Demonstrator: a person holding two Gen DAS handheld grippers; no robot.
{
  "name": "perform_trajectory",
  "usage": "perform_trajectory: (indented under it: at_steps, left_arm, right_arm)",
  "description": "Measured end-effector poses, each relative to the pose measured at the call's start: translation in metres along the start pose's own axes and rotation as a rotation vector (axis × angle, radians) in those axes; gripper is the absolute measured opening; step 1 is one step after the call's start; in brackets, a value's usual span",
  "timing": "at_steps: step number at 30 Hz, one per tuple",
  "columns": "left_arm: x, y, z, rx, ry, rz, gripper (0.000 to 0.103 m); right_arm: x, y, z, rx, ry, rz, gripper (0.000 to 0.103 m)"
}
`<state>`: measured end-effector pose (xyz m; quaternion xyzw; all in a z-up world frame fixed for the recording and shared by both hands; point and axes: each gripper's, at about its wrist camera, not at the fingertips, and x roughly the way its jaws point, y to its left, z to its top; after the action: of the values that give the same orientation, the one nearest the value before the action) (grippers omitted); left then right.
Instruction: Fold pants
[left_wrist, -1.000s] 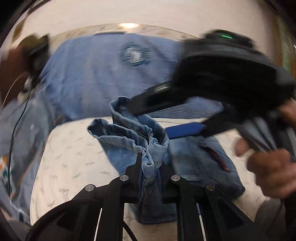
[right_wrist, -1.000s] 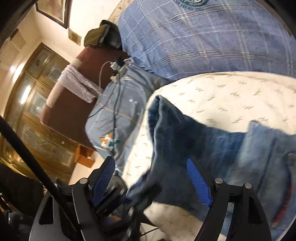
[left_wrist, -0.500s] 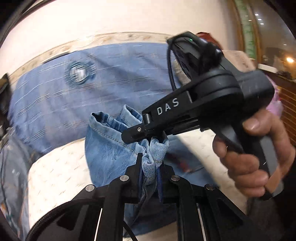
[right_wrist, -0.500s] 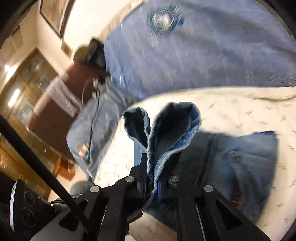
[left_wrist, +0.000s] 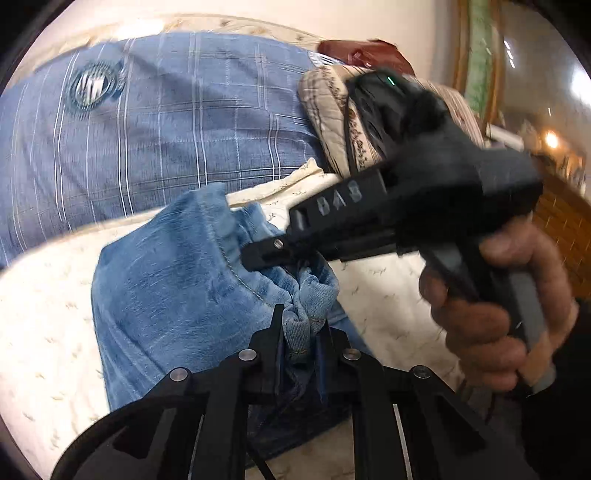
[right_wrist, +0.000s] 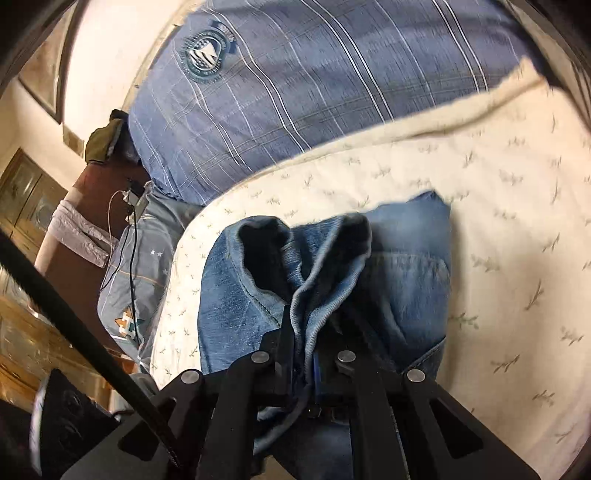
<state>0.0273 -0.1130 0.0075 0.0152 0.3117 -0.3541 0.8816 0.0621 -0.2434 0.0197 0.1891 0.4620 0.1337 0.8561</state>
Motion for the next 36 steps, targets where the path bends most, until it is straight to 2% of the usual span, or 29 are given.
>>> perform_trajectory:
  at_steps: [2,4,5,7,8,10,12,14,16,18,20,22,25,26,27,28,29,30,32,34,36]
  left_arm:
    - [0.016,0.014,-0.017,-0.048,0.071,-0.048,0.019]
    - [0.011,0.022,-0.020,-0.104,0.078,-0.085,0.024]
    - [0.003,0.024,-0.019,-0.127,0.068,-0.111,0.030]
    - [-0.019,0.036,-0.007,-0.136,0.027,-0.177,0.049]
    - [-0.030,0.038,-0.005,-0.137,0.004,-0.187,0.051]
    - [-0.048,0.047,-0.004,-0.153,-0.024,-0.195,0.052]
    - [-0.063,0.065,0.000,-0.204,-0.062,-0.190,0.054]
    - [-0.064,0.091,0.008,-0.262,-0.102,-0.110,0.056]
    - [-0.063,0.117,0.005,-0.336,-0.098,-0.028,0.056]
    - [-0.059,0.136,-0.001,-0.406,-0.081,0.023,0.055]
    - [-0.055,0.150,-0.008,-0.476,-0.051,0.045,0.054]
    - [-0.052,0.148,-0.010,-0.503,-0.018,0.010,0.054]
    - [-0.046,0.138,-0.006,-0.446,0.004,0.004,0.055]
    - [-0.041,0.136,-0.004,-0.434,0.017,0.001,0.056]
    - [-0.033,0.135,-0.003,-0.424,0.042,0.005,0.056]
    - [-0.024,0.135,0.000,-0.416,0.073,0.019,0.056]
    - [-0.017,0.136,0.000,-0.410,0.094,0.037,0.056]
    - [-0.002,0.144,0.006,-0.406,0.112,0.049,0.054]
    - [0.014,0.147,0.007,-0.410,0.146,0.067,0.054]
    - [0.013,0.145,0.012,-0.406,0.142,0.071,0.055]
    - [0.008,0.143,0.015,-0.396,0.139,0.063,0.055]
  right_arm:
    - [0.012,-0.012,-0.002,0.026,0.044,-0.073,0.019]
    - [0.012,-0.019,-0.002,0.049,0.053,-0.071,0.020]
    - [0.004,-0.018,-0.001,0.050,0.021,-0.064,0.023]
    - [-0.021,-0.009,0.003,0.014,-0.099,-0.029,0.052]
    - [-0.034,-0.005,0.003,0.000,-0.162,-0.005,0.071]
    - [-0.044,-0.002,0.002,-0.009,-0.219,0.038,0.072]
    - [-0.041,0.004,0.003,-0.025,-0.217,0.065,0.069]
    - [-0.031,0.016,0.001,-0.086,-0.191,0.050,0.062]
    - [-0.014,0.025,0.003,-0.131,-0.169,-0.022,0.049]
    - [0.005,0.028,0.003,-0.131,-0.137,-0.057,0.018]
    - [0.020,0.032,0.004,-0.139,-0.093,-0.075,0.002]
    - [0.009,0.037,0.000,-0.160,-0.133,-0.098,0.002]
    - [-0.025,0.030,0.000,-0.111,-0.245,-0.071,0.002]
    - [-0.029,0.020,-0.001,-0.088,-0.266,-0.119,0.002]
    - [-0.021,0.010,0.001,-0.072,-0.251,-0.195,0.002]
    - [-0.008,-0.002,0.003,-0.042,-0.200,-0.248,0.002]
    - [0.005,-0.014,0.003,0.000,-0.140,-0.253,0.002]
    - [0.016,-0.025,0.002,0.061,-0.096,-0.220,0.002]
    - [0.015,-0.022,0.001,0.060,-0.094,-0.197,0.002]
    - [0.006,-0.016,-0.001,0.033,-0.124,-0.211,0.019]
    - [-0.009,-0.015,-0.008,0.052,-0.169,-0.184,0.047]
